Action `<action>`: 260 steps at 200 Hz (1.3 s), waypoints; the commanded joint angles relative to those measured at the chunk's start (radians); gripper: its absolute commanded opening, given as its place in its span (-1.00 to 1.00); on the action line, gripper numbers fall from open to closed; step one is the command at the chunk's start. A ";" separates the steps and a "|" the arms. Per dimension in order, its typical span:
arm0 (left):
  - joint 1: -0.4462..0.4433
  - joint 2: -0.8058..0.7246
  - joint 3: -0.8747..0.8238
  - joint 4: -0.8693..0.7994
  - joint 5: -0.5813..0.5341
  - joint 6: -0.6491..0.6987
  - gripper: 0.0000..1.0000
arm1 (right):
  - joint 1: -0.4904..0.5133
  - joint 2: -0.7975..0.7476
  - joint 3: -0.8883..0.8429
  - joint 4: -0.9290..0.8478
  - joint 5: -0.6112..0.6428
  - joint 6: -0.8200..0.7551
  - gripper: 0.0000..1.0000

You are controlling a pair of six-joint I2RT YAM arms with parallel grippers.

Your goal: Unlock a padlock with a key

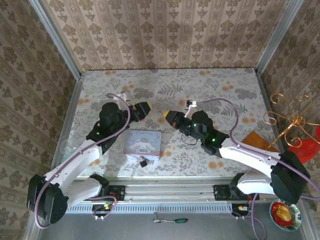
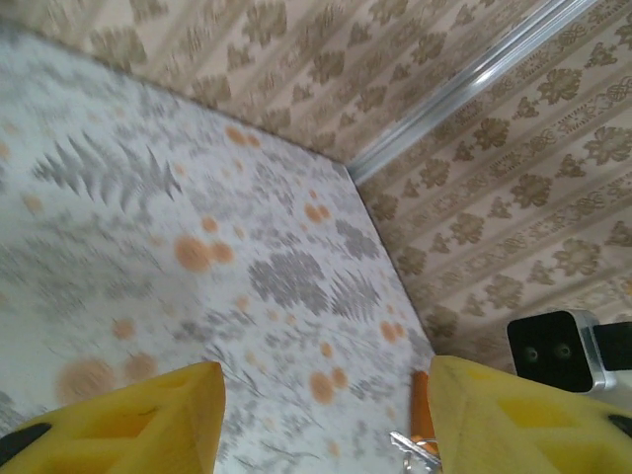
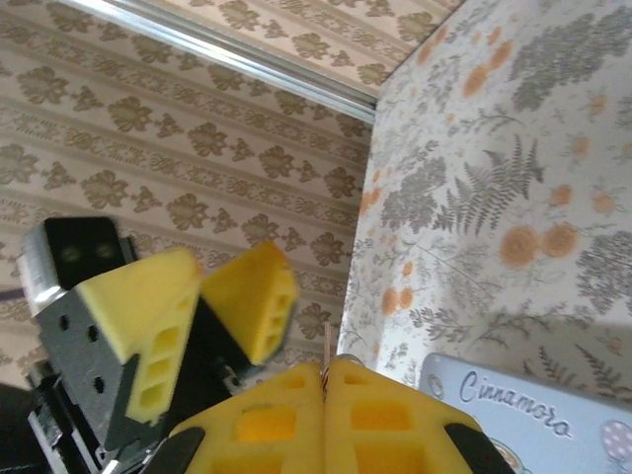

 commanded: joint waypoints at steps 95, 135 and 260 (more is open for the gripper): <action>-0.090 0.094 0.043 0.169 0.106 -0.241 -0.22 | 0.047 0.040 -0.030 0.188 0.120 -0.045 -1.00; -0.090 0.084 0.044 0.148 0.111 -0.224 -0.40 | 0.054 0.044 -0.025 0.167 0.135 -0.038 -1.00; -0.082 0.069 0.041 0.141 0.046 -0.224 -1.00 | 0.045 -0.003 -0.019 0.077 0.136 -0.060 -0.17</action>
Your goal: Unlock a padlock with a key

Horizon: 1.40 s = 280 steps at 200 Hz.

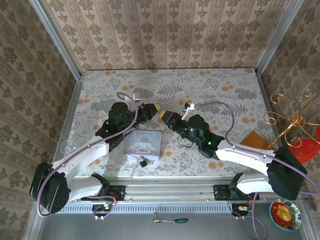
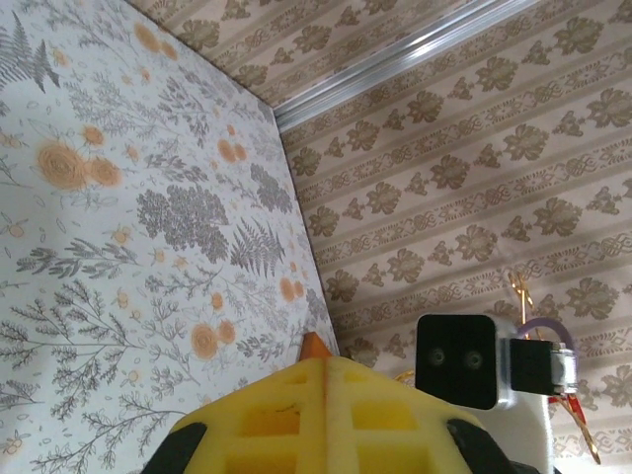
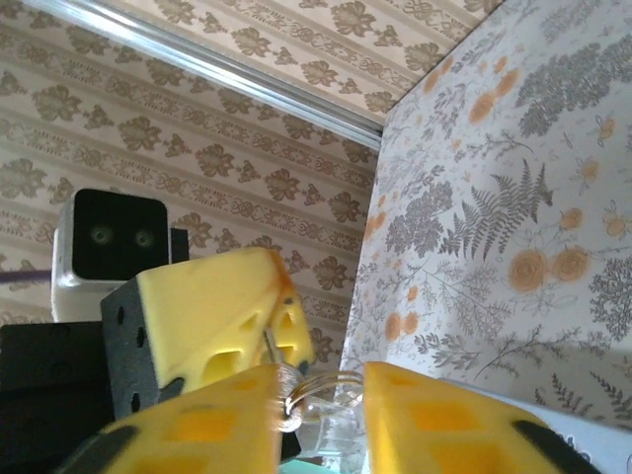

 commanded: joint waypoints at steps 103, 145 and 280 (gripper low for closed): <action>-0.024 -0.002 0.054 0.051 0.013 -0.003 -1.00 | -0.034 0.019 0.052 0.044 -0.180 -0.090 -0.06; -0.029 0.009 0.049 0.070 0.015 -0.017 -1.00 | -0.036 0.015 0.052 0.054 -0.196 -0.089 -0.36; -0.042 0.004 0.039 0.063 -0.002 -0.029 -1.00 | -0.055 -0.023 0.023 0.014 -0.173 -0.072 -0.87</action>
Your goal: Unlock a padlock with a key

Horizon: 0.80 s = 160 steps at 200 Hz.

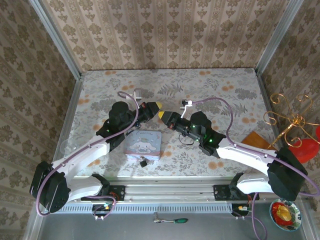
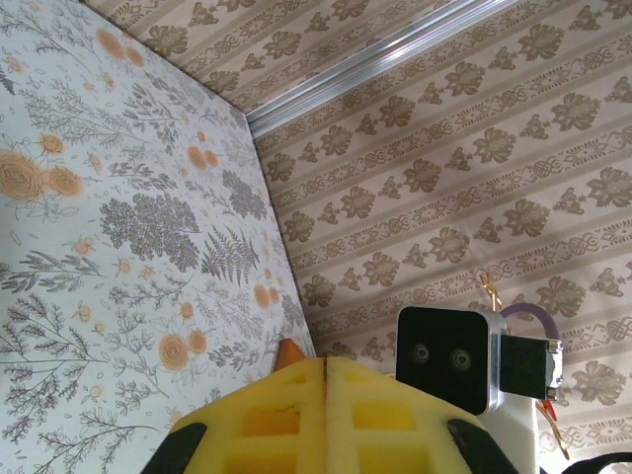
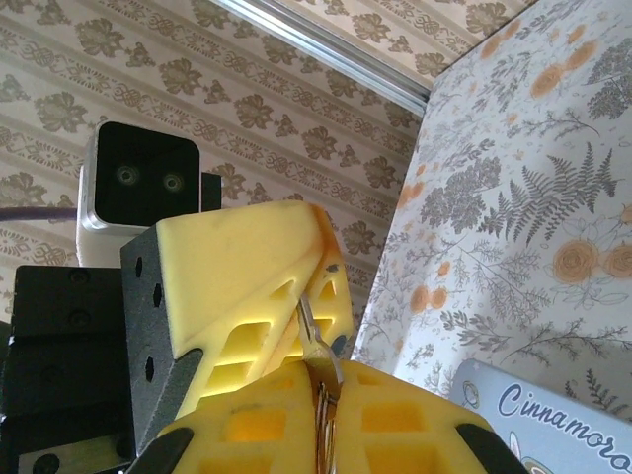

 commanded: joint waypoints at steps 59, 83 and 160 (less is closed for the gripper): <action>0.009 -0.036 0.042 -0.165 -0.034 0.058 -0.49 | -0.017 -0.024 0.056 -0.181 0.022 -0.037 -1.00; 0.071 -0.081 0.069 -0.355 -0.039 0.134 -0.26 | -0.016 -0.026 0.105 -0.333 0.040 -0.085 -1.00; -0.014 -0.170 0.207 -1.146 -0.346 0.385 0.21 | -0.015 -0.036 0.162 -0.689 0.118 -0.239 -1.00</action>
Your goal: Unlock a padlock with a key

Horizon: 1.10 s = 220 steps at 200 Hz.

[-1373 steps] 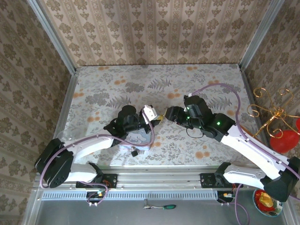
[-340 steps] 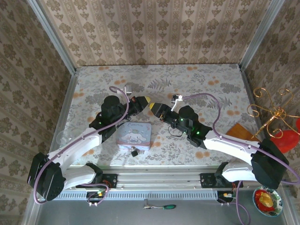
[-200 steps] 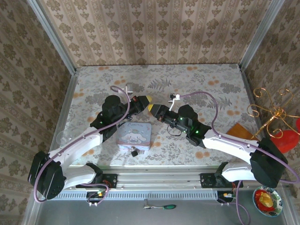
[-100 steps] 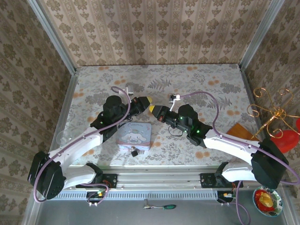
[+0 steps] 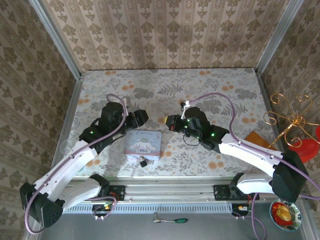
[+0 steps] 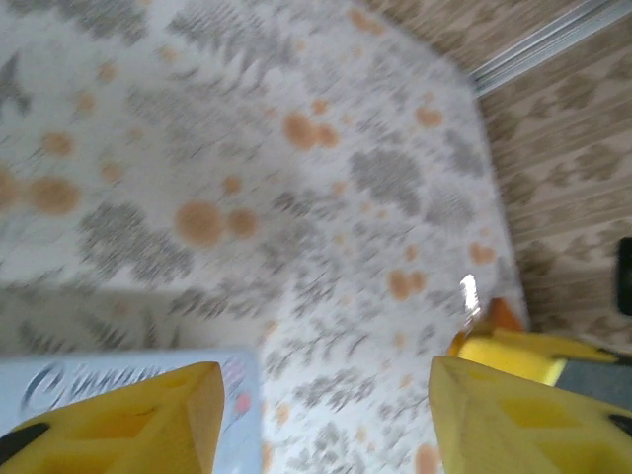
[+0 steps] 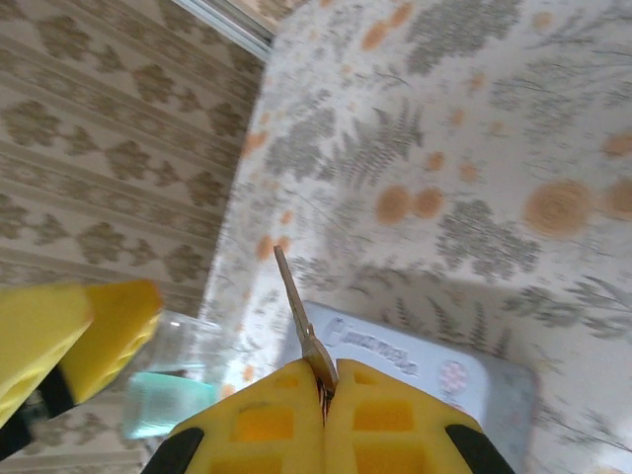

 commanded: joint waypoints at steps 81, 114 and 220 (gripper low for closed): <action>-0.383 0.057 0.010 -0.659 -0.311 -0.087 0.32 | -0.007 -0.052 0.002 -0.185 0.099 -0.159 -1.00; -0.465 0.094 -0.037 -0.625 -0.331 -0.108 0.47 | -0.024 -0.080 -0.040 -0.135 0.075 -0.160 -1.00; -0.402 0.356 -0.098 -0.299 -0.282 -0.076 0.41 | -0.079 -0.205 -0.096 -0.121 0.039 -0.180 -1.00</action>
